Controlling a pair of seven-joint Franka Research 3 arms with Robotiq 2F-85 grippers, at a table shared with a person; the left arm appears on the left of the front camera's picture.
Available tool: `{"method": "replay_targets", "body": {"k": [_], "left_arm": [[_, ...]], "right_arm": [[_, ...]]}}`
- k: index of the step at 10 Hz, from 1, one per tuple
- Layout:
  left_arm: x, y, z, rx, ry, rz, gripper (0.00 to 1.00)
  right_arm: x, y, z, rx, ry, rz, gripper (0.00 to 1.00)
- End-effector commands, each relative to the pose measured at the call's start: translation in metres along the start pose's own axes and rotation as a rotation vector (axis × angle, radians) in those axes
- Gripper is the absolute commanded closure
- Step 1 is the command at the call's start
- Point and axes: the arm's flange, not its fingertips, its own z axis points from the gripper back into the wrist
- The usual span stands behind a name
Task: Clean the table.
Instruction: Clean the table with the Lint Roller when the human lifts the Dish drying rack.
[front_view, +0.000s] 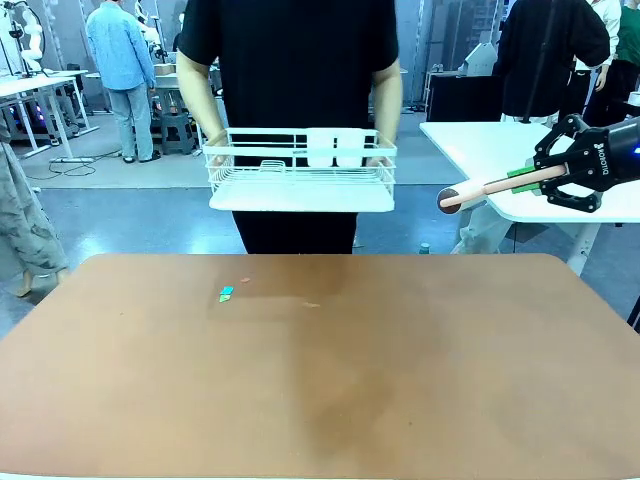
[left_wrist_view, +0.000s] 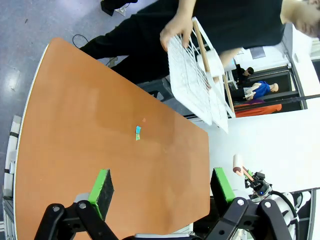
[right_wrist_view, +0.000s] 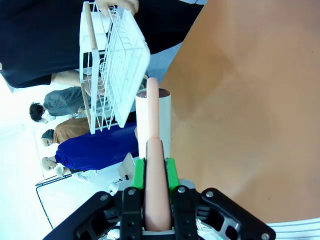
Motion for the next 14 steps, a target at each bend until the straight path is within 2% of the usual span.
{"method": "replay_targets", "body": {"k": [1,3,4,6,8,9,10,11,13,14], "left_arm": [[0.001,-0.001,0.002,-0.029,-0.011,0.001,0.0],[0.001,-0.001,0.002,-0.029,-0.011,0.001,0.0],[0.001,-0.001,0.002,-0.029,-0.011,0.001,0.0],[0.001,-0.001,0.002,-0.029,-0.011,0.001,0.0],[0.001,-0.001,0.002,-0.029,-0.011,0.001,0.0],[0.001,-0.001,0.002,-0.029,-0.011,0.001,0.0],[0.001,-0.001,0.002,-0.029,-0.011,0.001,0.0],[0.001,-0.001,0.002,-0.029,-0.011,0.001,0.0],[0.001,-0.001,0.002,-0.029,-0.011,0.001,0.0],[0.001,-0.001,0.002,-0.029,-0.011,0.001,0.0]], "right_arm": [[0.0,0.0,0.0,0.0,0.0,0.0,0.79],[-0.008,0.026,0.017,-0.038,-0.014,0.186,0.79],[-0.005,0.046,0.015,-0.068,0.057,0.257,0.79],[0.008,0.091,-0.021,-0.115,0.153,0.374,0.79],[0.003,0.127,-0.081,-0.174,0.239,0.527,0.79],[0.001,0.131,-0.127,-0.227,0.331,0.561,0.79],[-0.002,0.124,-0.164,-0.243,0.382,0.571,0.79],[-0.012,0.113,-0.196,-0.276,0.394,0.599,0.79],[-0.021,0.096,-0.233,-0.306,0.425,0.606,0.79],[-0.023,0.095,-0.236,-0.312,0.418,0.6,0.79]]}}
